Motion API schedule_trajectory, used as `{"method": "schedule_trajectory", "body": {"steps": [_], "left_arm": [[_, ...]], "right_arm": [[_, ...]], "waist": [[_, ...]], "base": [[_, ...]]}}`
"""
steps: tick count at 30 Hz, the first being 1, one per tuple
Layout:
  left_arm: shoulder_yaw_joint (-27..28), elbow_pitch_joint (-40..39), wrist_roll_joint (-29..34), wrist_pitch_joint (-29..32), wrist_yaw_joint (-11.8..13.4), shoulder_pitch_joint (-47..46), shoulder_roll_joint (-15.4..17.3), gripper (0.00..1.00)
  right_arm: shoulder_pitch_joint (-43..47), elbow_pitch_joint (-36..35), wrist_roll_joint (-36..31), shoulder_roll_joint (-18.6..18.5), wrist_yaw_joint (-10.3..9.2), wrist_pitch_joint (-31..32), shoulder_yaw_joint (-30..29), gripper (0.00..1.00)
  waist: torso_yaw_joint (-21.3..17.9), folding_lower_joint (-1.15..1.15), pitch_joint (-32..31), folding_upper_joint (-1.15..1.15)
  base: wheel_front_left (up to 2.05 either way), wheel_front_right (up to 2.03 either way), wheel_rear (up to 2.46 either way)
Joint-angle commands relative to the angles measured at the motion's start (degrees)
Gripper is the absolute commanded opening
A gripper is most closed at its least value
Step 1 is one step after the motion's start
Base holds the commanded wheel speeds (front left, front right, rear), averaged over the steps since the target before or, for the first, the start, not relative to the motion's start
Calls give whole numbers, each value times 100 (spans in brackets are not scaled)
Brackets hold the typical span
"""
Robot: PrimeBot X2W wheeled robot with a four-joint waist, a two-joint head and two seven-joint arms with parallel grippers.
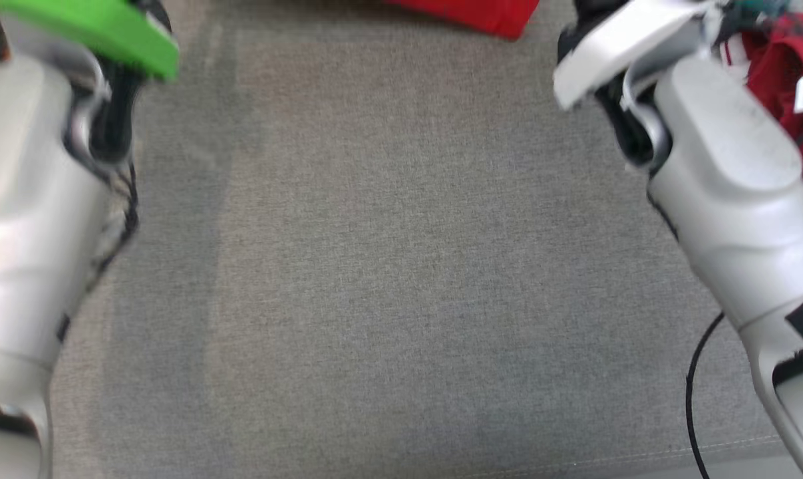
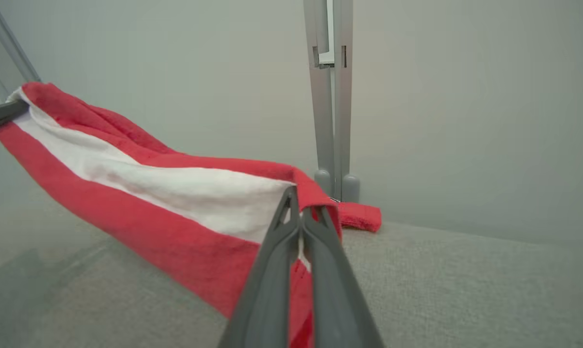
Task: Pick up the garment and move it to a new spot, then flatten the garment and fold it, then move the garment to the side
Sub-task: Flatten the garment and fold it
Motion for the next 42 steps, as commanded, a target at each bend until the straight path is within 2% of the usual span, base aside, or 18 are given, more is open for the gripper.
{"method": "schedule_trajectory", "body": {"steps": [1, 10, 18, 30, 38, 42], "left_arm": [[-102, -123, 183, -2, -16, 495, -1, 0], [-406, -525, 578, -6, -17, 2009, 364, 0], [-713, -970, 942, -5, -16, 2839, 574, 0], [-782, -1387, 1032, -6, -17, 3840, 694, 0], [-1094, -1785, 921, 0, -15, 4463, 1022, 0], [-1246, -2035, 873, 138, -10, 4688, 1182, 0]], "right_arm": [[239, 52, 151, -105, -8, -15, 185, 0], [1067, -80, 1252, -727, -8, 321, 1564, 0], [1547, -481, 2166, -1367, -7, 798, 2382, 0], [2015, -1460, 3098, -2251, -7, 1654, 3233, 0], [2249, -2232, 3691, -2899, -8, 2520, 3705, 0], [2365, -2588, 3990, -3266, -8, 2839, 3763, 0]], "waist": [[104, 0, -427, 0], [180, 0, -1203, 0], [194, 0, -1690, 0], [90, 0, -2414, 0], [51, 0, -2705, 0], [82, 0, -2750, 0]], "base": [[0, 0, 0], [0, 0, 0], [0, 0, 0], [0, 0, 0], [0, 0, 0], [0, 0, 0]]}}
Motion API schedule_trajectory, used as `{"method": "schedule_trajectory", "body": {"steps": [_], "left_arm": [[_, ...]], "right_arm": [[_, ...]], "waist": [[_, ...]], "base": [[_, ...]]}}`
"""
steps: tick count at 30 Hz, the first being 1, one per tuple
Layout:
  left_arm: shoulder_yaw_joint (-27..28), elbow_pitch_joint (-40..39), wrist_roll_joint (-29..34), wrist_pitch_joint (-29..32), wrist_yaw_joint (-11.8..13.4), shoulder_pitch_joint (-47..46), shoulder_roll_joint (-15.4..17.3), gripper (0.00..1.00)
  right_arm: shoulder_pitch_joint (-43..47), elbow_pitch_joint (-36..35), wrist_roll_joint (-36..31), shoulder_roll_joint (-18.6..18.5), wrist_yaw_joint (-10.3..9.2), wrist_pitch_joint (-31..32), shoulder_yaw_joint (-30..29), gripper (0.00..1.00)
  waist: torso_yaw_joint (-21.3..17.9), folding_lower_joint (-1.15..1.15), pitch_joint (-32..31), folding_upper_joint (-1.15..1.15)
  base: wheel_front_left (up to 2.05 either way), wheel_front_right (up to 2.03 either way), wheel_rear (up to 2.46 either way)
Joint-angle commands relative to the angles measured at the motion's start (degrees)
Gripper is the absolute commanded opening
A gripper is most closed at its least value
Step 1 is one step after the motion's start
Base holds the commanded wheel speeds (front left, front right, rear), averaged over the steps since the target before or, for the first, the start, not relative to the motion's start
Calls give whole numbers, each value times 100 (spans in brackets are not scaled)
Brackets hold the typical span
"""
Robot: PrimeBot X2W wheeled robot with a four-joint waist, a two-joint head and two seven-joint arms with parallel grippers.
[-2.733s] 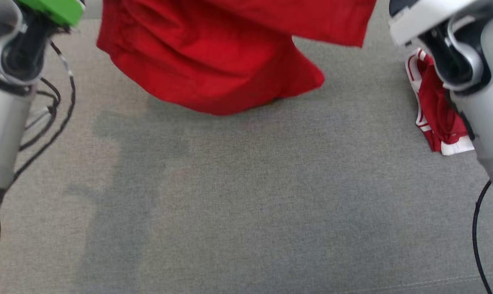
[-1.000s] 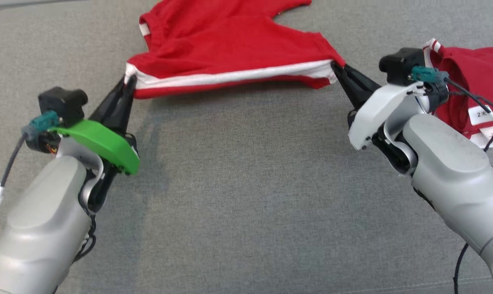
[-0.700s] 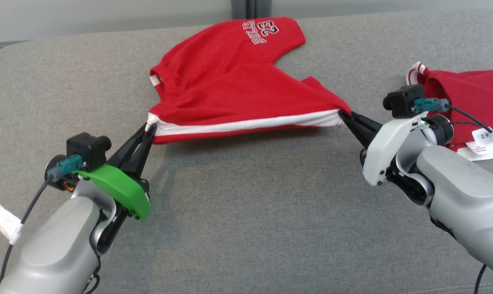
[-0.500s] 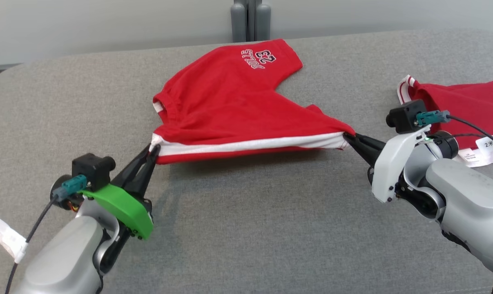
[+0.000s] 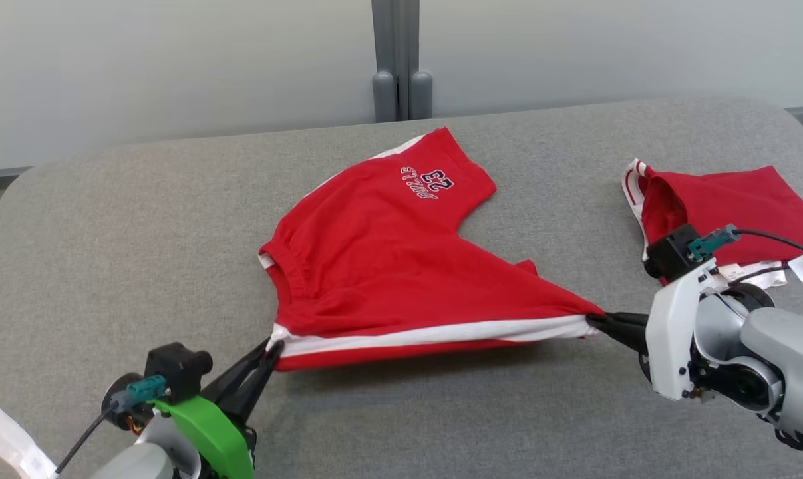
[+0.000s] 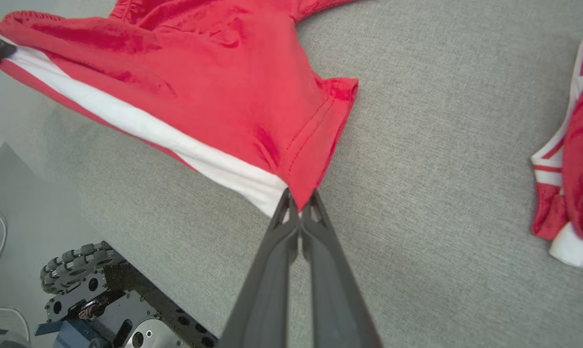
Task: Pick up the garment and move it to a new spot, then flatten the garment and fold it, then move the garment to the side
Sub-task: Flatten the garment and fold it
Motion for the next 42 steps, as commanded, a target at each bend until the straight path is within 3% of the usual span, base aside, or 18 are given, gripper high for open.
{"method": "schedule_trajectory", "body": {"steps": [1, 6, 10, 14, 19, 29, 42], "left_arm": [[-38, -81, -50, 73, 0, 159, 105, 0], [-262, -516, -126, 401, 1, 428, 264, 0], [-443, -876, -299, 667, 3, 605, 400, 0], [-620, -1187, -432, 768, 3, 639, 579, 0], [-573, -1295, -491, 701, 5, 446, 572, 0], [-274, -1197, -432, 425, 68, -143, 287, 0], [-270, -490, -349, 44, 2, -1200, -558, 0]], "right_arm": [[125, -91, 117, -155, -8, 132, 24, 0], [305, -605, 546, -705, -8, 701, 114, 0], [377, -864, 500, -1072, -9, 1147, 218, 0], [419, -1109, 807, -1298, -9, 1366, 79, 0], [226, -1233, 808, -1461, -9, 1446, -157, 0], [-848, -761, 618, -1070, -8, 2087, -744, 0], [-2431, 229, -457, -266, -8, 2812, -994, 0]], "waist": [[27, 0, -23, 0], [91, 0, -51, 0], [124, 0, -48, 0], [172, 0, -10, 0], [295, 0, 94, 0], [675, 0, 712, 0], [1589, 0, 1538, 0]], "base": [[0, 0, 0], [0, 0, 0], [0, 0, 0], [0, 0, 0], [0, 0, 0], [0, 0, 0], [0, 0, 0]]}}
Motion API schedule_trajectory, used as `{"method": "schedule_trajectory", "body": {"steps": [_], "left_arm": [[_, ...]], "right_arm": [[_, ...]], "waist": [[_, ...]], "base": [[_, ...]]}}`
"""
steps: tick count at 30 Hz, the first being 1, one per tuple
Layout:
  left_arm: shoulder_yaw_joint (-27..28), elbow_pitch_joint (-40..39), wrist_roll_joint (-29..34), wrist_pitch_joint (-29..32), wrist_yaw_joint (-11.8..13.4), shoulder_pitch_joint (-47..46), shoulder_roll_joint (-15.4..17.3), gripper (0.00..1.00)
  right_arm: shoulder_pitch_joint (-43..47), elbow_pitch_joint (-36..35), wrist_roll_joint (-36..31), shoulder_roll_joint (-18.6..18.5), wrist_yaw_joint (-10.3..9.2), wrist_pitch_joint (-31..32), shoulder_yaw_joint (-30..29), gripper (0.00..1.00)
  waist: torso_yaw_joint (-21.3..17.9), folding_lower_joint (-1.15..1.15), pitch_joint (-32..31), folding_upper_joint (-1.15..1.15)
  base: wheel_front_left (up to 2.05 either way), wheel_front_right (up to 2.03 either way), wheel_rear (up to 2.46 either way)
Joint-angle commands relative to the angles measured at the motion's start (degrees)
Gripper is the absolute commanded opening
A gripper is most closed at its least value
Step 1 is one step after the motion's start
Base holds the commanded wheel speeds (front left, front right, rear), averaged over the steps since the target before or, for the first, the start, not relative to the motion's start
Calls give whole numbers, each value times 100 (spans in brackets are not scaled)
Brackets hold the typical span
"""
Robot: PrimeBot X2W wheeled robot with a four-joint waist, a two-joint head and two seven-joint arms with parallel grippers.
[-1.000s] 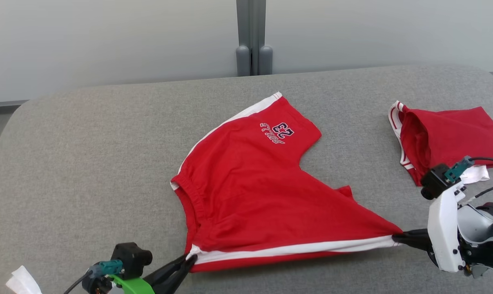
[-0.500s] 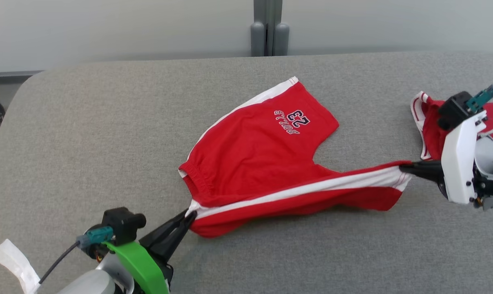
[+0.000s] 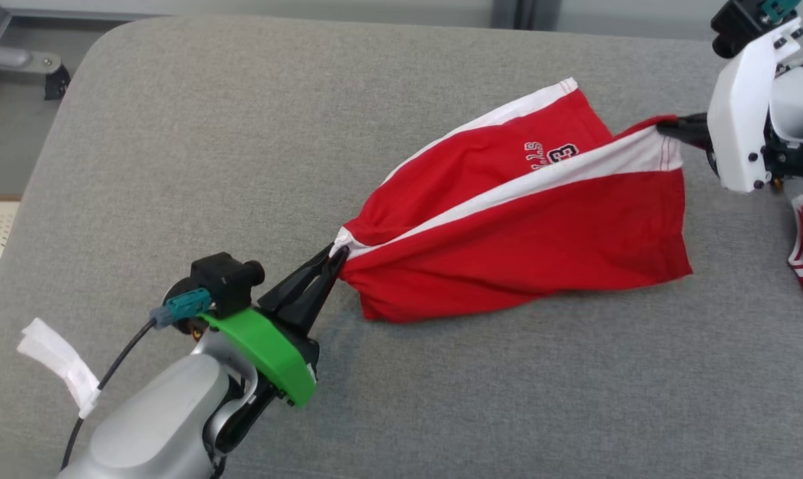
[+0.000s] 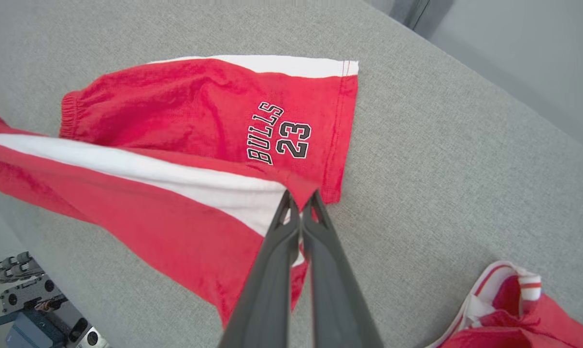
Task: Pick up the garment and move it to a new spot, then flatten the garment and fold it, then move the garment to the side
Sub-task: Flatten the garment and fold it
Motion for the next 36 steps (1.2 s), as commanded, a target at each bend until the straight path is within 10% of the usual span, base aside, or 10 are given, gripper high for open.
{"method": "schedule_trajectory", "body": {"steps": [1, 17, 34, 36], "left_arm": [[-26, 94, 19, -54, -19, -211, -124, 0], [-326, 1355, -147, -195, -24, -1435, -1110, 0], [-89, 1724, -76, -208, -25, -1831, -1456, 0], [-75, 1789, -102, -207, -25, -1863, -1472, 98]], "right_arm": [[-203, 98, -180, 43, -8, 4, 6, 0], [-1201, 993, -1043, 174, -8, -324, 386, 0], [-1753, 1388, -965, 343, -8, -881, 758, 0], [-1820, 1487, -973, 389, -8, -990, 755, 5]], "waist": [[434, 0, 437, 0], [783, 0, 1191, 0], [781, 0, 1569, 0], [779, 0, 1598, 0]], "base": [[0, 0, 0], [0, 0, 0], [0, 0, 0], [0, 0, 0]]}}
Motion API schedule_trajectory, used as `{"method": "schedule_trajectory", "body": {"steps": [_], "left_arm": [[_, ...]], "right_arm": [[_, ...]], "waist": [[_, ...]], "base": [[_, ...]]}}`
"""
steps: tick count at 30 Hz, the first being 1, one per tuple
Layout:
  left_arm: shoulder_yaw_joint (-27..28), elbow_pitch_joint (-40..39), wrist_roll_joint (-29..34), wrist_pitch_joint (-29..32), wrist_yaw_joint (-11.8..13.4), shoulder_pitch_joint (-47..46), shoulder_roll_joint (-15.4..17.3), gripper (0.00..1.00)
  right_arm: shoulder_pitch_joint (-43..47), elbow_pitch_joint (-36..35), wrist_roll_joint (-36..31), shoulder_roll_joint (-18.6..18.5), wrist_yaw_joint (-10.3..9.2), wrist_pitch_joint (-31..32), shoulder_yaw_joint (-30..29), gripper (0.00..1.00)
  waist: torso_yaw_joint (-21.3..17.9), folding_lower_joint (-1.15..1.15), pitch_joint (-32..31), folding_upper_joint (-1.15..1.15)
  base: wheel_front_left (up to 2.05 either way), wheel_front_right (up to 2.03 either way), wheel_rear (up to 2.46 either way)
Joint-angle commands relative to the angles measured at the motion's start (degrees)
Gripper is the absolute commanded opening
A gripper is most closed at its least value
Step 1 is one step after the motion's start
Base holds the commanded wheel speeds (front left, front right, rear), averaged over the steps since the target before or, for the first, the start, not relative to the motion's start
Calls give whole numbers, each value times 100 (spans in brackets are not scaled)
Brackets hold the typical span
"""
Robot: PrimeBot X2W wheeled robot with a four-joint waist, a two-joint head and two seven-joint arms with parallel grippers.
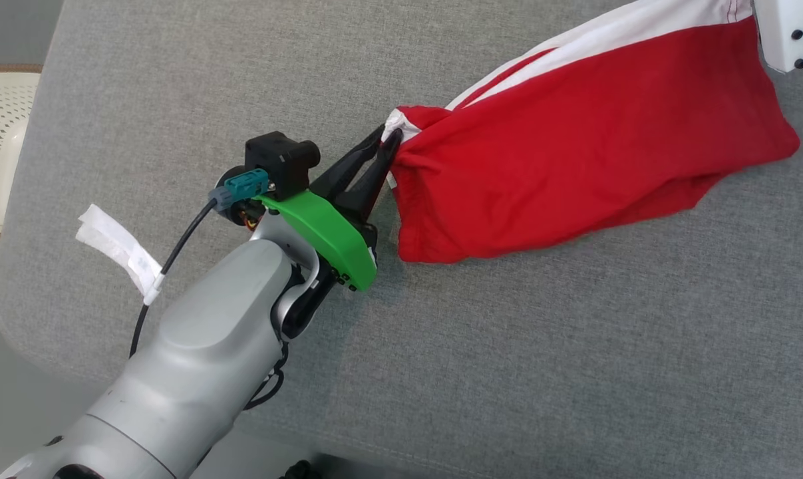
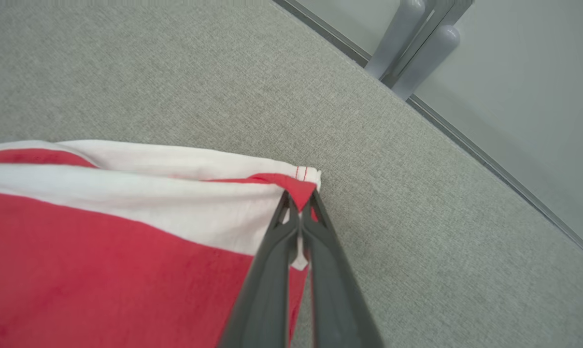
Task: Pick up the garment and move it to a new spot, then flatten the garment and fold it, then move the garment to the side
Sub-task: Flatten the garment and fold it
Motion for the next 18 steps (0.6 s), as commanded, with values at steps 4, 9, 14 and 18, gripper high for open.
{"method": "schedule_trajectory", "body": {"steps": [4, 9, 14, 18], "left_arm": [[77, 101, 75, -27, -16, -129, -54, 100], [252, 215, 213, -28, -16, -63, -9, 100], [497, 337, 424, -23, -16, 146, 139, 100], [900, 395, 594, -23, -16, 353, 230, 100]], "right_arm": [[-129, 243, -27, 129, -8, -200, 16, 100], [37, 467, 7, 191, -8, -425, 77, 100], [258, 549, 109, 289, -8, -1018, 27, 100], [579, 560, 281, 402, -8, -1861, -163, 100]], "waist": [[-26, 0, 25, 0], [-112, 0, -87, 0], [-288, 0, -364, 0], [-470, 0, -662, 0]], "base": [[0, 0, 0], [0, 0, 0], [0, 0, 0], [0, 0, 0]]}}
